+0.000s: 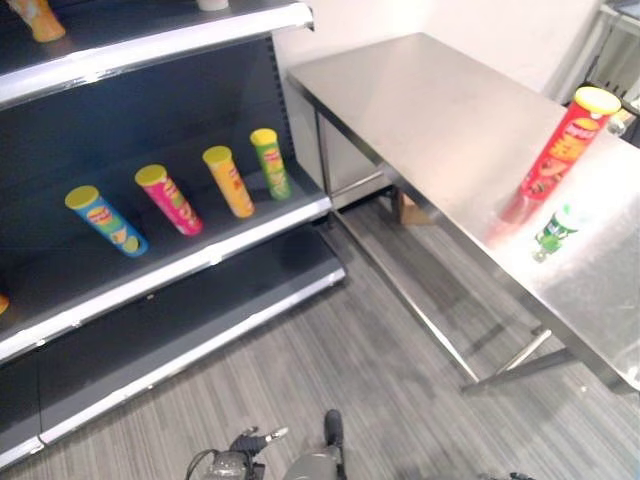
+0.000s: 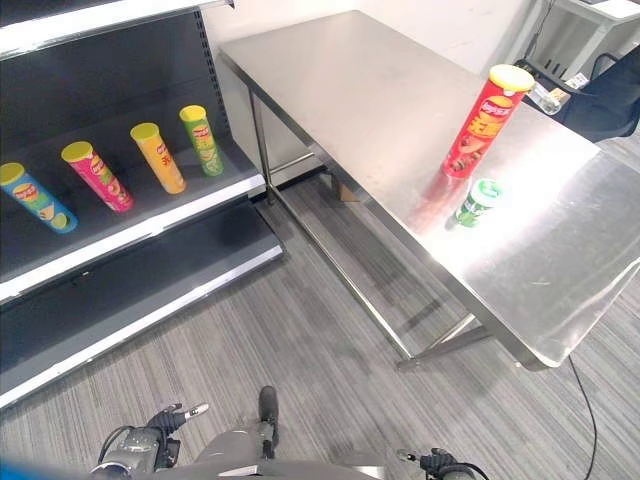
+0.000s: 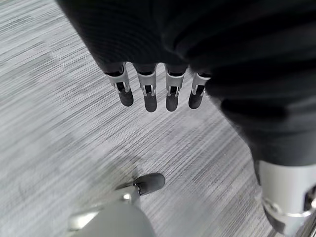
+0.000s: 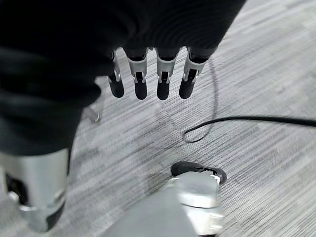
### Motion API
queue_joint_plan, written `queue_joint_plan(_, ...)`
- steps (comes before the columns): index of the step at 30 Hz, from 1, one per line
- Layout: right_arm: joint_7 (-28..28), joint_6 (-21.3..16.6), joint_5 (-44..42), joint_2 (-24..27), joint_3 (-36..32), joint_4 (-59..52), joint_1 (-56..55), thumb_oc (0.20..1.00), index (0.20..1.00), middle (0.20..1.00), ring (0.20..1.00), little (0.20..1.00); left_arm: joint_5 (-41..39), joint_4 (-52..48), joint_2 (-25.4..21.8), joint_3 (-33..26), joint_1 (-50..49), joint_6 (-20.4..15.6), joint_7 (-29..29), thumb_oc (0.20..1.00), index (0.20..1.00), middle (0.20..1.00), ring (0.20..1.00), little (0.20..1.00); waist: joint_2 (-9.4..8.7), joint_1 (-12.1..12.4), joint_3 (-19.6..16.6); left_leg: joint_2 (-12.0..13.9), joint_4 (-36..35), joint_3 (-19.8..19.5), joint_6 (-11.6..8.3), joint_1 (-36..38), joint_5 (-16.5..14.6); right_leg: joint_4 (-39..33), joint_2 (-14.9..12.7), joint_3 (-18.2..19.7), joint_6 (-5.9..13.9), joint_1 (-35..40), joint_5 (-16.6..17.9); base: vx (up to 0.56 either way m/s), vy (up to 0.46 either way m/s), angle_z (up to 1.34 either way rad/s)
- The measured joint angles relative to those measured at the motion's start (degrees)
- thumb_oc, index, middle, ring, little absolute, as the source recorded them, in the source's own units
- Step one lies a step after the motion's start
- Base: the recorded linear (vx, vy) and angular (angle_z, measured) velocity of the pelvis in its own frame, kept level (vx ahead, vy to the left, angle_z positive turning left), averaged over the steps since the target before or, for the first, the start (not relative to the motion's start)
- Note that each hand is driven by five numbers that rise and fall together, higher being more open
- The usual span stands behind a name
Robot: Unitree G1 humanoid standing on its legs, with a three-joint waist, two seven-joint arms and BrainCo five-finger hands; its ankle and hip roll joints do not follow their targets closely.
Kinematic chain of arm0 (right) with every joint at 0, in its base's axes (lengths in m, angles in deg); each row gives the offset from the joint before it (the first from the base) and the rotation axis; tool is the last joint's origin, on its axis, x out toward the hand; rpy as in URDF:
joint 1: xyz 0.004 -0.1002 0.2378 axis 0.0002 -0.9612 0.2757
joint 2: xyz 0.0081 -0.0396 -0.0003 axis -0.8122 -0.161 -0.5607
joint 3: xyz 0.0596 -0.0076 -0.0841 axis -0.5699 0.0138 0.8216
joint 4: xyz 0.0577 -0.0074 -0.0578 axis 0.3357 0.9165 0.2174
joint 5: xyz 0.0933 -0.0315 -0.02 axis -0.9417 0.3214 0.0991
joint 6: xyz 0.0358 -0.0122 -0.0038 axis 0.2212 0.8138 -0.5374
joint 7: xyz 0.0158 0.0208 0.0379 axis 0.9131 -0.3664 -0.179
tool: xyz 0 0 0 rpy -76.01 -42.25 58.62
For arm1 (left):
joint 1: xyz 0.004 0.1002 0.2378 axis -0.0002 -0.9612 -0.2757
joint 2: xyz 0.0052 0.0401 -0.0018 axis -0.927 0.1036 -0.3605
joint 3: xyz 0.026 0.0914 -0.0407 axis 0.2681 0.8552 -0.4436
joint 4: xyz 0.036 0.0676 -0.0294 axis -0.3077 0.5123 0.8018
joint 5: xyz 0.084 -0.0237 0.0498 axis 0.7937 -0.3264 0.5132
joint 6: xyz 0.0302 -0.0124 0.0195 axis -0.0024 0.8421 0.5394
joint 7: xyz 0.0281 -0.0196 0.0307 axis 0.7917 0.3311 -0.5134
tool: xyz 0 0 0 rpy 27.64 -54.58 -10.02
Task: Put the goods on the table back onto the shelves and tidy them up.
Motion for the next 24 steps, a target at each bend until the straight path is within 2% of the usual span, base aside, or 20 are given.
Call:
queue_joint_plan(1,0.3,-0.3,-0.5,0.6,-1.8,-0.8,-0.7,1.0,1.0,1.0,1.0,1.0,0.0,-0.5,-0.6,0.6,0.6,0.4,0.1,1.0,1.0,1.0,1.0,1.0,-0.91,-1.1,0.3,-1.4,0.3,0.7,1.16,0.7,-0.7,6.4,-0.8,1.4,1.12,-4.4,2.2,0.11,0.298,-0.12)
queue_joint_plan(2,0.5,-0.3,-1.0,1.4,-3.1,-1.1,-0.8,1.0,1.0,1.0,1.0,1.0,0.0,-1.2,-0.8,1.2,0.4,0.5,0.1,1.0,1.0,1.0,1.0,1.0,-0.36,-1.1,0.4,-0.8,0.2,1.5,1.37,1.1,-0.5,11.6,-1.3,1.9,1.85,-6.3,2.9,0.11,0.217,-0.22)
queue_joint_plan(3,1.4,-0.3,-1.2,2.6,-4.3,-0.9,-1.2,1.0,1.0,1.0,1.0,1.0,0.0,-1.4,-1.1,1.3,0.7,0.4,0.1,1.0,1.0,1.0,1.0,1.0,-0.49,-1.6,0.9,-1.2,0.2,2.1,1.91,2.3,-1.0,16.0,-1.5,1.8,1.96,-8.9,6.1,0.14,0.2,-0.3)
queue_joint_plan(4,1.4,-0.2,-1.7,4.8,-6.7,-0.9,-2.1,1.0,1.0,1.0,1.0,1.0,0.1,-1.6,-1.1,1.4,0.6,0.3,0.1,1.0,1.0,1.0,1.0,1.0,0.45,-2.5,1.2,-0.9,0.2,2.9,2.19,3.8,-1.7,18.7,-1.8,1.7,1.41,-9.9,9.7,0.16,0.175,-0.41)
queue_joint_plan(6,2.4,-0.5,-2.4,8.3,-13.5,-1.0,-5.4,1.0,1.0,1.0,1.0,1.0,0.2,-1.4,-1.4,1.4,0.7,0.1,0.0,1.0,1.0,1.0,1.0,1.0,0.48,-2.5,1.4,-1.2,-0.1,4.4,3.41,6.0,-3.6,21.2,-3.6,1.0,1.43,-10.7,12.7,0.15,0.096,-0.48)
queue_joint_plan(7,2.9,-0.5,-3.9,10.5,-18.0,-0.5,-7.6,1.0,1.0,1.0,1.0,1.0,0.6,-1.4,-1.5,1.3,1.1,0.2,-0.1,1.0,1.0,1.0,1.0,1.0,0.76,-3.1,1.4,-1.1,-0.2,4.6,3.87,5.9,-4.0,18.1,-4.5,-1.5,1.24,-11.4,7.5,0.17,0.014,-0.33)
queue_joint_plan(8,3.7,-0.1,-4.6,12.5,-21.1,0.1,-8.5,1.0,1.0,1.0,1.0,1.0,1.5,-1.3,-2.1,1.3,1.7,0.2,-0.1,1.0,1.0,1.0,1.0,1.0,0.83,-4.2,1.5,-0.9,-0.2,4.7,4.04,5.5,-4.1,8.9,-4.4,-3.6,1.47,-11.2,5.5,0.15,-0.037,-0.27)
queue_joint_plan(10,3.8,0.3,-8.4,19.5,-28.1,9.0,-9.1,1.0,1.0,1.0,1.0,1.0,2.3,0.1,-2.6,2.0,5.2,0.2,-0.2,1.0,1.0,1.0,1.0,1.0,-1.93,-6.7,3.0,0.2,-0.1,4.3,3.9,5.0,-4.0,-16.6,0.3,-3.3,2.26,-11.7,6.2,0.2,-0.027,0.02)
queue_joint_plan(11,4.2,1.5,-10.3,23.0,-32.6,11.6,-10.1,1.0,1.0,1.0,1.0,1.0,2.3,1.0,-2.4,2.2,6.9,0.2,-0.1,1.0,1.0,1.0,1.0,1.0,-3.55,-7.8,3.0,0.4,-0.1,3.6,3.89,4.6,-4.0,-24.5,2.9,-0.6,2.21,-13.0,8.0,0.16,0.003,0.43)
queue_joint_plan(12,4.9,2.0,-13.0,27.0,-39.1,11.0,-11.1,1.0,1.0,1.0,1.0,1.0,2.5,1.2,-1.7,2.3,7.4,0.1,0.0,1.0,1.0,1.0,1.0,1.0,-4.37,-10.0,3.4,0.3,-0.1,2.3,3.91,4.6,-4.0,-26.5,4.7,3.2,3.26,-14.3,9.7,0.1,-0.02,0.64)
queue_joint_plan(13,6.0,1.8,-14.6,30.0,-42.7,10.1,-12.3,1.0,1.0,1.0,1.0,1.0,3.0,1.7,-0.8,2.2,7.5,0.1,0.0,1.0,1.0,1.0,1.0,1.0,-4.2,-11.9,3.5,0.3,-0.2,0.9,3.91,4.4,-4.0,-26.2,5.8,5.3,4.03,-14.8,10.5,0.06,-0.034,0.84)
queue_joint_plan(14,7.9,1.5,-15.8,32.5,-43.9,7.9,-15.1,1.0,1.0,1.0,1.0,1.0,3.7,0.7,0.3,1.6,7.2,0.0,0.1,1.0,1.0,1.0,1.0,1.0,-5.05,-11.9,3.2,0.5,-0.2,-0.2,3.83,4.7,-4.1,-23.0,6.0,4.8,3.1,-14.8,11.2,0.08,-0.071,0.71)
queue_joint_plan(15,9.3,0.9,-17.9,34.0,-49.6,-2.4,-16.9,1.0,1.0,1.0,1.0,1.0,4.0,-0.9,0.5,1.2,4.6,-0.5,-0.2,1.0,1.0,1.0,1.0,1.0,-4.49,-12.0,3.1,1.3,-0.2,-0.6,2.69,5.0,-4.7,-19.9,5.7,4.5,2.61,-12.5,11.5,0.1,-0.122,0.55)
queue_joint_plan(16,9.7,-0.4,-18.0,34.0,-50.1,-6.7,-18.0,1.0,1.0,1.0,1.0,1.0,4.0,-0.8,0.4,1.2,3.8,-0.3,-0.3,1.0,1.0,1.0,1.0,1.0,-5.33,-12.0,2.6,1.1,-0.1,-1.0,1.64,5.1,-4.7,-21.1,4.7,4.9,3.08,-9.9,10.8,0.1,-0.136,0.04)
queue_joint_plan(17,10.9,1.7,-15.8,33.7,-51.0,-32.4,-18.2,1.0,1.0,1.0,1.0,1.0,4.7,-3.5,1.0,-2.9,-1.5,0.0,-0.5,1.0,1.0,1.0,1.0,1.0,-4.22,-12.3,2.5,2.6,-0.2,-0.5,-2.23,5.9,-4.4,-26.3,5.3,2.7,2.04,-7.0,14.6,0.12,-0.164,-0.26)
queue_joint_plan(18,11.2,-1.4,-12.8,38.5,-47.7,-48.2,-19.8,1.0,1.0,1.0,1.0,1.0,5.0,-2.8,1.9,-4.0,-4.9,0.4,-0.7,1.0,1.0,1.0,1.0,1.0,-2.89,-12.2,1.5,3.5,-0.2,0.2,-3.75,7.3,-5.2,-26.4,6.1,1.7,0.72,-6.3,15.9,0.1,-0.116,-0.27)
queue_joint_plan(19,10.8,-3.5,-8.6,45.1,-43.6,-56.3,-19.2,1.0,1.0,1.0,1.0,1.0,6.2,-2.5,2.9,-4.4,-6.4,0.5,-0.7,1.0,1.0,1.0,1.0,1.0,-0.81,-11.7,-0.2,4.8,-0.2,-0.5,-4.79,7.9,-5.9,-26.5,7.3,0.4,-0.84,-5.3,15.1,0.13,-0.162,0.07)
queue_joint_plan(20,10.5,-4.1,-7.4,47.0,-42.0,-58.5,-17.5,1.0,1.0,1.0,1.0,1.0,6.4,-2.6,3.1,-4.4,-6.7,0.4,-0.7,1.0,1.0,1.0,1.0,1.0,-0.15,-11.0,-0.9,5.5,-0.2,-0.5,-5.07,7.9,-6.1,-26.5,7.9,-0.4,-1.54,-4.9,14.7,0.1,-0.119,0.62)
queue_joint_plan(21,9.8,-5.2,-3.8,48.1,-38.3,-58.4,-13.2,1.0,1.0,1.0,1.0,1.0,6.8,-3.6,3.0,-3.8,-6.7,0.4,-0.6,1.0,1.0,1.0,1.0,1.0,-0.31,-8.6,-1.1,6.1,0.4,-0.2,-5.51,8.5,-5.9,-26.4,8.3,-2.3,-2.68,-3.6,14.0,0.07,-0.133,0.67)
queue_joint_plan(24,7.9,-5.5,0.3,48.4,-33.5,-53.6,-11.5,1.0,1.0,1.0,1.0,1.0,6.9,-4.3,3.0,-1.5,-6.2,0.3,0.1,1.0,1.0,1.0,1.0,1.0,-0.27,-5.9,-1.7,6.1,0.6,-0.3,-5.49,8.7,-5.9,-26.2,8.9,-4.4,-3.28,-3.4,13.6,0.03,-0.086,0.58)
